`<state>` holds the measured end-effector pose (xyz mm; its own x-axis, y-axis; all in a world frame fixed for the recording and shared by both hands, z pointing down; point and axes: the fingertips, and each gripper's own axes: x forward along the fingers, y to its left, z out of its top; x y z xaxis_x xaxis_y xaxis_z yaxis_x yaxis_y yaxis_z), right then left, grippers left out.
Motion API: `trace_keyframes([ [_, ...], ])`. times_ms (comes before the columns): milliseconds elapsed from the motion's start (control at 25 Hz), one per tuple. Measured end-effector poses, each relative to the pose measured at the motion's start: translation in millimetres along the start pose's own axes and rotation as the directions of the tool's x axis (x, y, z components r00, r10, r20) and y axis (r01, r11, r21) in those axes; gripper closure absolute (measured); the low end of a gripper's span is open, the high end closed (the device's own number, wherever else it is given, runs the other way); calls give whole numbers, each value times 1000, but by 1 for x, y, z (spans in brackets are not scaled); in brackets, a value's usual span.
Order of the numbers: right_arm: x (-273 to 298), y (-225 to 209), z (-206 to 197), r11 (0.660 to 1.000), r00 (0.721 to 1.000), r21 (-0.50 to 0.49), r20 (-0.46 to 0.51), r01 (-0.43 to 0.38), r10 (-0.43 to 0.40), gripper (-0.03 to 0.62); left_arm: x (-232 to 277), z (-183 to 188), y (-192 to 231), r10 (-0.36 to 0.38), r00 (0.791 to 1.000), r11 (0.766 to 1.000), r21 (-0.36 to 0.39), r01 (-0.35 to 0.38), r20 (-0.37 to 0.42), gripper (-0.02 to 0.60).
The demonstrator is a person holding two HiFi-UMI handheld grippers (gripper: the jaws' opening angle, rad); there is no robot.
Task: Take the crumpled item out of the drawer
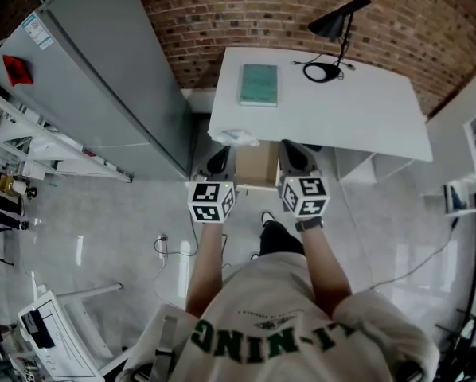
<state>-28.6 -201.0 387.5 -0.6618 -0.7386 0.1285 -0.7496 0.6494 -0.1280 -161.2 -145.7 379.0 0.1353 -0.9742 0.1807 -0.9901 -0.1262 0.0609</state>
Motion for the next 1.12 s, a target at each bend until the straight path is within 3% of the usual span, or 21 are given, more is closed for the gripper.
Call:
trace_keyframes([
  [200, -6, 2, 11, 998, 999, -53, 17, 44, -43, 591, -12, 22, 2, 18, 996, 1000, 20, -20, 83, 584],
  [520, -25, 10, 28, 996, 996, -66, 75, 57, -52, 591, -24, 29, 7, 44, 992, 999, 11, -45, 122, 584],
  [760, -36, -4, 26, 990, 992, -90, 72, 108, -102, 591, -22, 21, -2, 45, 992, 999, 3, -46, 121, 583],
  [1120, -21, -26, 26, 991, 992, -76, 75, 108, -102, 591, 9, 10, -5, 35, 996, 999, -1, -35, 77, 583],
])
